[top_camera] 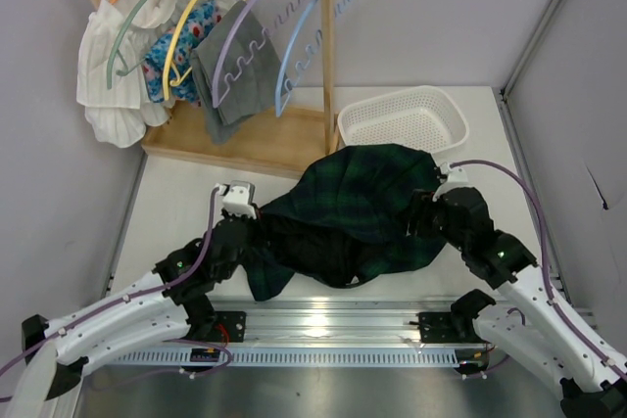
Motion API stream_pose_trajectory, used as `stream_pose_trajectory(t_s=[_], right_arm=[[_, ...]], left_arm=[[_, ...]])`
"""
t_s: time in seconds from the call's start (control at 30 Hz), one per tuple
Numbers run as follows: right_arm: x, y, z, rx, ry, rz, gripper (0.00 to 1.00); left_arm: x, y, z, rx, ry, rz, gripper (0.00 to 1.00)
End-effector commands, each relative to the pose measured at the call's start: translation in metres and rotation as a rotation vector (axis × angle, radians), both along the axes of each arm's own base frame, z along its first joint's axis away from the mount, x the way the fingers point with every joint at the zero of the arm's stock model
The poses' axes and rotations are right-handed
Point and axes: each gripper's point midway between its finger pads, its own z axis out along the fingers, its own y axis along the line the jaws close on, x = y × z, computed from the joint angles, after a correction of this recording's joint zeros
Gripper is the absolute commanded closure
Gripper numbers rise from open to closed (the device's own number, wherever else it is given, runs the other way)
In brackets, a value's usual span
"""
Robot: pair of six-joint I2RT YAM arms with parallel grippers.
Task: Place the skirt on the hanger
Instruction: Move the skirt to the center of the board
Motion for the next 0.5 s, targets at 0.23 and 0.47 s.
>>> stream_pose_trajectory(t_s=[0.23, 0.47], right_arm=[[-0.031, 0.054, -0.016, -0.155, 0.053, 0.31, 0.29], [-0.031, 0.05, -0.023, -0.266, 0.046, 0.254, 0.1]], left_arm=[[0.005, 0.0, -0.001, -0.035, 0.044, 0.072, 1.0], [0.003, 0.007, -0.002, -0.079, 0.067, 0.097, 1.0]])
